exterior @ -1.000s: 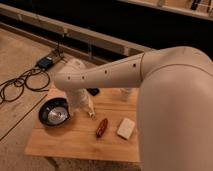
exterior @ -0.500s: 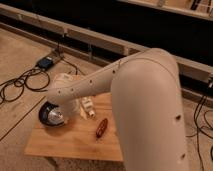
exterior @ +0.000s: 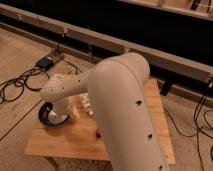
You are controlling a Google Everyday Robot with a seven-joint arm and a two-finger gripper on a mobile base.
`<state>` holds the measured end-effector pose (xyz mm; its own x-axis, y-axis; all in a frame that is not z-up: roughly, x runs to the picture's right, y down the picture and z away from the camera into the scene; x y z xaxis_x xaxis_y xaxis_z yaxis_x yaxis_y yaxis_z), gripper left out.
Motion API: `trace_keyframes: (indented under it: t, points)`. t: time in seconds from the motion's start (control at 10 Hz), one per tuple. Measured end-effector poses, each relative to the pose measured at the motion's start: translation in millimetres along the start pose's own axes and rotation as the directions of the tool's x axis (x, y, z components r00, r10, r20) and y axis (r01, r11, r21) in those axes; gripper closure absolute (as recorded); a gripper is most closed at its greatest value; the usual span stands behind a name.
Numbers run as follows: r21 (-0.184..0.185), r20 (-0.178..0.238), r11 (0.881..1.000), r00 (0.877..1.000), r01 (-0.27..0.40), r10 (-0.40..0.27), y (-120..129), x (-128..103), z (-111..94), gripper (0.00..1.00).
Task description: Drag the ceramic bowl in a circle
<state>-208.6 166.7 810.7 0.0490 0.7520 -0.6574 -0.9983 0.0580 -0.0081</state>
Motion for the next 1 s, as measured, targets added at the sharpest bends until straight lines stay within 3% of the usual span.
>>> trace_keyframes:
  t: [0.4,0.6,1.0]
  points:
    - [0.011,-0.023,1.0,0.999,0.024,-0.024,4.2,-23.8,21.0,0.35]
    - [-0.002,-0.018,0.998,0.998,0.057,-0.057,2.2,-31.5,28.2,0.37]
    - [-0.1,-0.023,0.991,0.996,0.085,-0.087,0.3,-37.0,26.3,0.75]
